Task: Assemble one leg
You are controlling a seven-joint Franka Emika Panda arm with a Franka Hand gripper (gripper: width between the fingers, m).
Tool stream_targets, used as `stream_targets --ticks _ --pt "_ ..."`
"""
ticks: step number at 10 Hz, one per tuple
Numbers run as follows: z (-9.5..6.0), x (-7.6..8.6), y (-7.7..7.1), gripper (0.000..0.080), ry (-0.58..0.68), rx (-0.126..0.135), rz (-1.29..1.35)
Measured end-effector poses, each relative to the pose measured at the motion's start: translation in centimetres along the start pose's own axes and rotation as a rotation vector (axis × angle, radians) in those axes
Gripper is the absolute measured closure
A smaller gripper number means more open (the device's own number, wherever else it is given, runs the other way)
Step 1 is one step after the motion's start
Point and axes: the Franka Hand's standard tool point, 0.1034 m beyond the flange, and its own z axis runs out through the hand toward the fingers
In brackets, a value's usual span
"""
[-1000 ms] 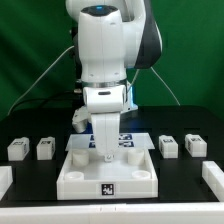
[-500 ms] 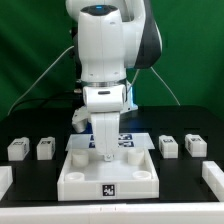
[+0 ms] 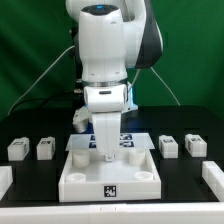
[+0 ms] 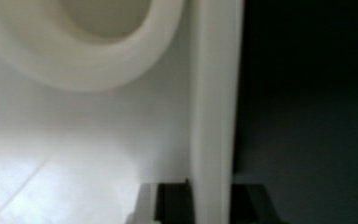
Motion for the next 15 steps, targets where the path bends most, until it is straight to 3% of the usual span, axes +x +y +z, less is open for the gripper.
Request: stream_targets --ticks 2,4,6,10,15 --pt "0.0 2.5 1.8 0.0749 0.018 -0.013 -0.006" --pt "0.1 4.1 4.0 0.0749 0.033 -0.037 0.006" --pt "0.2 4.8 5.5 0.0749 0.038 -0.045 0.018" --pt "0.3 7.6 5.9 0.0749 0.043 -0.021 -0.013" --pt "0.3 7.9 5.9 0.0749 0.038 -0.032 0.002"
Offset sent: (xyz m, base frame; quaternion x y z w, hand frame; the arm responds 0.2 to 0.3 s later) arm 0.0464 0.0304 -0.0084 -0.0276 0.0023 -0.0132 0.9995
